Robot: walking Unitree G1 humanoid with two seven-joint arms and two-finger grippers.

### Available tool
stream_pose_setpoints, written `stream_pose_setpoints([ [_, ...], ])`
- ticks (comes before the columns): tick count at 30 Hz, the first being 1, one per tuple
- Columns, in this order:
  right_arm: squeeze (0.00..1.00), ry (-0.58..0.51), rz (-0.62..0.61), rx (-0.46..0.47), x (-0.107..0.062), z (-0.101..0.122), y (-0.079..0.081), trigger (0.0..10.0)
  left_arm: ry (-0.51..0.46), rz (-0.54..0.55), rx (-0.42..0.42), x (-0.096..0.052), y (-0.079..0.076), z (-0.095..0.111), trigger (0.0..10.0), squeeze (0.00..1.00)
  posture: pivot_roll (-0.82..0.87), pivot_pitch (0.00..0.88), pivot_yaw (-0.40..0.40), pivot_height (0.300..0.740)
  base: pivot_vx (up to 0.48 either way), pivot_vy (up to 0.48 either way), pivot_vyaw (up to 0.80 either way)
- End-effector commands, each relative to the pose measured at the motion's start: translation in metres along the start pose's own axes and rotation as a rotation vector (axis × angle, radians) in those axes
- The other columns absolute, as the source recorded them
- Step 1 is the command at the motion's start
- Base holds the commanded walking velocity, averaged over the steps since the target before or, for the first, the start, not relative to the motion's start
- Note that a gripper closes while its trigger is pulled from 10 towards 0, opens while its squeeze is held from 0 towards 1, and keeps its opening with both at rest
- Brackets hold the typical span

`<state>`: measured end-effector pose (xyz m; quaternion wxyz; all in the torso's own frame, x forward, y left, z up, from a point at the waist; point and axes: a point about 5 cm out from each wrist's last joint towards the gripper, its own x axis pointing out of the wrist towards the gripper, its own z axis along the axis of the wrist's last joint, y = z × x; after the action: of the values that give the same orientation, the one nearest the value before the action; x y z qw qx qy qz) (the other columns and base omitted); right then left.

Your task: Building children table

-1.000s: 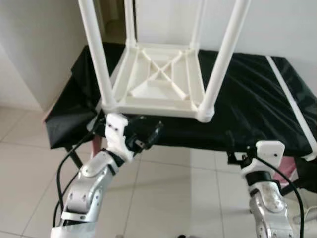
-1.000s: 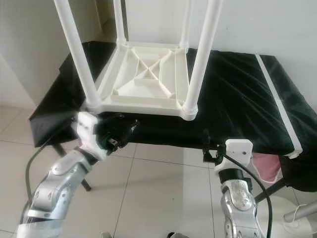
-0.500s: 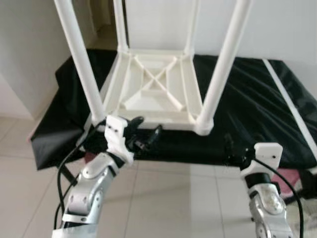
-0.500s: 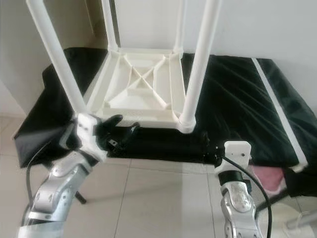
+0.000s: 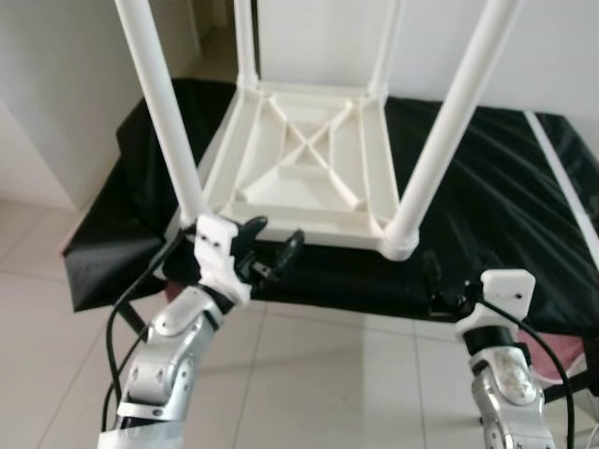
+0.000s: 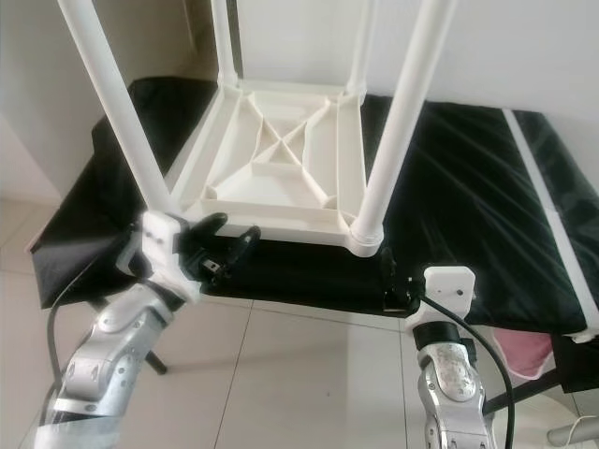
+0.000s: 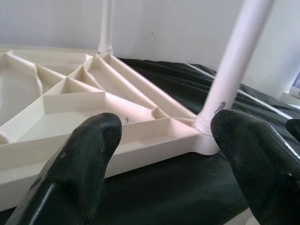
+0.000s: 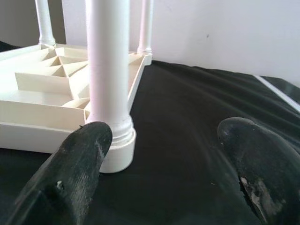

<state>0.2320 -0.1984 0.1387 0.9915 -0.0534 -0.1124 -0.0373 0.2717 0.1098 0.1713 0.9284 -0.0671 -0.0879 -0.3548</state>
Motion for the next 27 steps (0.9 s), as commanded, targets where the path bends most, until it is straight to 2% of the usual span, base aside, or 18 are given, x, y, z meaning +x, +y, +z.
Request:
stream_pose_setpoints([
  [1,0.00,-0.002,0.001,-0.007,-0.0020,0.0001,-0.0018,10.0,-0.013,-0.016,0.010,-0.0007,-0.0029,0.0021,10.0,0.00,-0.05,0.039,-0.017,0.740,0.000,0.000,0.00],
  [17,0.00,0.006,-0.008,0.006,-0.0024,-0.0013,-0.0023,10.0,0.008,0.001,0.030,-0.0024,-0.0020,-0.0004,10.0,0.00,-0.04,0.051,-0.015,0.740,0.000,0.000,0.00],
  [27,0.00,0.006,-0.008,0.017,-0.0002,-0.0012,-0.0025,10.0,0.018,0.013,0.020,-0.0019,0.0012,-0.0020,10.0,0.00,-0.04,0.052,-0.016,0.740,0.000,0.000,-0.74],
])
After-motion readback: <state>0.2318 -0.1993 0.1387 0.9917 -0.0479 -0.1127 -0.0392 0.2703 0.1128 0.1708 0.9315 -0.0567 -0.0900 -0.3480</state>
